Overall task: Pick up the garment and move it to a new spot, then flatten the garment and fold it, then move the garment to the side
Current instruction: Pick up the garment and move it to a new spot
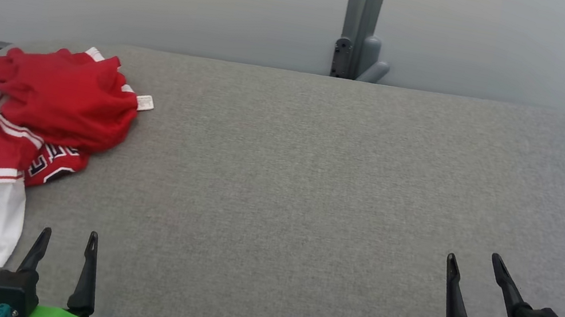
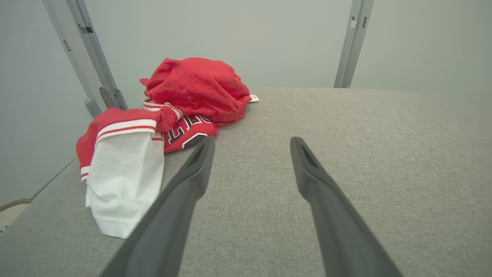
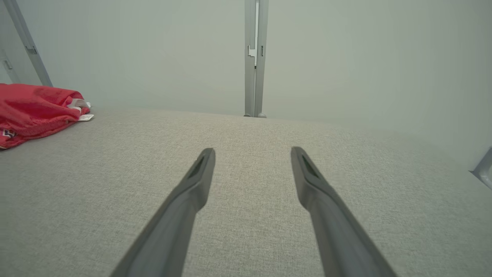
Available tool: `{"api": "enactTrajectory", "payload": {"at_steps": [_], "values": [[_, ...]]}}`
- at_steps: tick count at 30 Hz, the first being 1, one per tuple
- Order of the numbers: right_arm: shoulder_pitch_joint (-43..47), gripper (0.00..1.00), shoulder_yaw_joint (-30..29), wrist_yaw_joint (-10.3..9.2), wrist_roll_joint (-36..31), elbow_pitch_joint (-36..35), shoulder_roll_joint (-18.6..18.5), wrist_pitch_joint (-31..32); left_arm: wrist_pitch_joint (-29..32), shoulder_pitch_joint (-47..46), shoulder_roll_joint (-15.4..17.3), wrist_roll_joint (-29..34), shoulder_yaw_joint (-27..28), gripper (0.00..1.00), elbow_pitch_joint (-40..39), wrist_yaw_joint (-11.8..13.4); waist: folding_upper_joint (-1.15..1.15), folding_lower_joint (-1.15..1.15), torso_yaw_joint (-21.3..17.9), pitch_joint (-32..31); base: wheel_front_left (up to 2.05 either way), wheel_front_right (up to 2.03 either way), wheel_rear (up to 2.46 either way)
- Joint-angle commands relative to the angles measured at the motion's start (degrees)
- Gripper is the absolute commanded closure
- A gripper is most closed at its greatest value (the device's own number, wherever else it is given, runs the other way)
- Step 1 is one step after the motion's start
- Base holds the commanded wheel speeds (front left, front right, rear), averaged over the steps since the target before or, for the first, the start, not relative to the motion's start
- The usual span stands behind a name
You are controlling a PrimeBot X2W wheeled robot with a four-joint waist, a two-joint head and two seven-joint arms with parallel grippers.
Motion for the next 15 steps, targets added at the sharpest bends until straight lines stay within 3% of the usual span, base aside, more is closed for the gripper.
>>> {"api": "enactTrajectory", "payload": {"at_steps": [1, 8, 15], "values": [[0.27, 0.00, -0.01, 0.00, 0.25, -0.25, 0.03, -0.21, -0.04, -0.02, 0.17, 0.08, 0.31, 0.00, -0.20, 0.07, 0.29, 0.00, 3.38, -0.24, 0.00, 0.00, 0.00], [-0.30, 0.00, 1.14, -0.01, 0.52, 0.22, 0.60, -0.20, -0.04, 1.29, 0.60, -0.66, 2.52, 0.00, -0.88, 0.47, 0.29, 0.00, 10.90, -0.92, 0.00, 0.00, 0.00], [-1.38, 0.00, 1.94, -0.01, 0.80, 0.38, 1.21, -0.21, -0.03, 2.04, 0.60, -0.98, 4.50, 0.00, -1.99, 0.63, 0.29, 0.00, 14.72, -0.72, 0.00, 0.00, 0.00]]}}
